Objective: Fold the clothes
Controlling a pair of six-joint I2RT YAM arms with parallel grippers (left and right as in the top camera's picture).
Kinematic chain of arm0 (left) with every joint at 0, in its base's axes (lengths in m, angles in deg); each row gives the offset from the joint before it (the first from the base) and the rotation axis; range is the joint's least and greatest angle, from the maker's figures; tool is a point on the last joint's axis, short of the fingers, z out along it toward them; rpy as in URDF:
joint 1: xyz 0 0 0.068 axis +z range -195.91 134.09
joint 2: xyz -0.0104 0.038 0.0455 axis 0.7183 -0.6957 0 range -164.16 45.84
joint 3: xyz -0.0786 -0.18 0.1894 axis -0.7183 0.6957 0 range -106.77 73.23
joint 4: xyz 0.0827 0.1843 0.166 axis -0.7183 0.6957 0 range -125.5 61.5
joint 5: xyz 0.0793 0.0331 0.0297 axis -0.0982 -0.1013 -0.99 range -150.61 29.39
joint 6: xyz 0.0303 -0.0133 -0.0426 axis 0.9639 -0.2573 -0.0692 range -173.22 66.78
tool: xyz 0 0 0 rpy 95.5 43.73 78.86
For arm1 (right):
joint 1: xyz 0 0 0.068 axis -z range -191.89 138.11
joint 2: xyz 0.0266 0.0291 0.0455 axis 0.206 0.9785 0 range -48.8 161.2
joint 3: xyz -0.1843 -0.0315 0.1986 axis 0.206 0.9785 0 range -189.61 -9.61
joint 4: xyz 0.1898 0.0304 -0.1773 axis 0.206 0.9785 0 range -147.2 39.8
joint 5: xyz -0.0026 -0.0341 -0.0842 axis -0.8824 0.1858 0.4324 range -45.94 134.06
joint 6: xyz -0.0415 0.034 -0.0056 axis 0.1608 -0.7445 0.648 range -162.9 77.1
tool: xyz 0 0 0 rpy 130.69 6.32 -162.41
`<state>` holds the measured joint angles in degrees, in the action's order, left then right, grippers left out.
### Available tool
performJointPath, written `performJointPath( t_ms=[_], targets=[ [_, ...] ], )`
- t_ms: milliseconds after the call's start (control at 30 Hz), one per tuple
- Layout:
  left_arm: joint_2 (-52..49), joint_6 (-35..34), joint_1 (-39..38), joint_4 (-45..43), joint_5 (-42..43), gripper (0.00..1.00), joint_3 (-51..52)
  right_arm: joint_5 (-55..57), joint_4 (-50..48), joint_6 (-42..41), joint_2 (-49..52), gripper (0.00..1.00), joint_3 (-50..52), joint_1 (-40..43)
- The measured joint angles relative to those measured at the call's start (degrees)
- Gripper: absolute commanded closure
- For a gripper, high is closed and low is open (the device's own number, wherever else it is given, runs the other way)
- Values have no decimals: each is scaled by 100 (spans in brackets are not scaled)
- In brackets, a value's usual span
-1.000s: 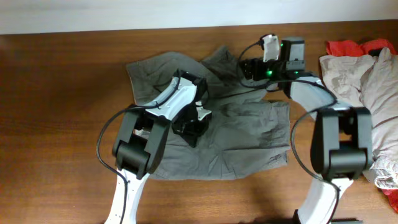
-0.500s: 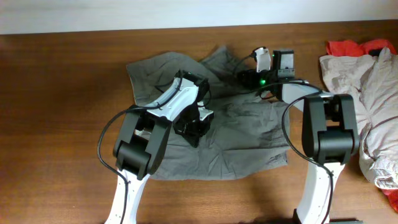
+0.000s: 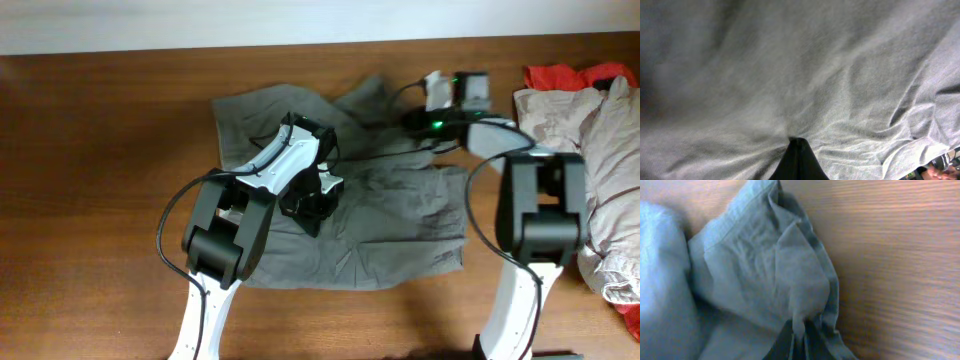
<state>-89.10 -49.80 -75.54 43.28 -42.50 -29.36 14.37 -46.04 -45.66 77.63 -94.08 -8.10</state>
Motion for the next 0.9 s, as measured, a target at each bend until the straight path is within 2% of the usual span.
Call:
performJointPath(
  t_ms=[167, 333, 367, 400, 433, 500, 733, 833, 900],
  targets=[
    [2, 0, 0, -42, 33, 99, 0, 98, 177, -339, -256, 96, -275, 564],
    [2, 0, 0, -85, 101, 99, 0, 142, 184, -487, -308, 95, -275, 748],
    [2, 0, 0, -85, 103, 99, 0, 166, 199, -498, -308, 88, -275, 748],
    [2, 0, 0, -85, 105, 99, 0, 177, 223, -522, -308, 52, -275, 741],
    [2, 0, 0, -85, 103, 99, 0, 186, 258, -520, -308, 44, -278, 732],
    [2, 0, 0, -85, 101, 99, 0, 227, 439, -553, -308, 38, -278, 732],
    [37, 0, -4, -81, -61, 90, -7, 289, 1510, -560, -404, 38, -286, 911],
    [111, -2, 35, -107, -326, 88, -79, 334, 1934, -553, -656, 38, -284, 1102],
    [219, -9, 101, -107, -533, 84, -212, 426, 2284, -503, -992, 38, -284, 1220]
  ],
)
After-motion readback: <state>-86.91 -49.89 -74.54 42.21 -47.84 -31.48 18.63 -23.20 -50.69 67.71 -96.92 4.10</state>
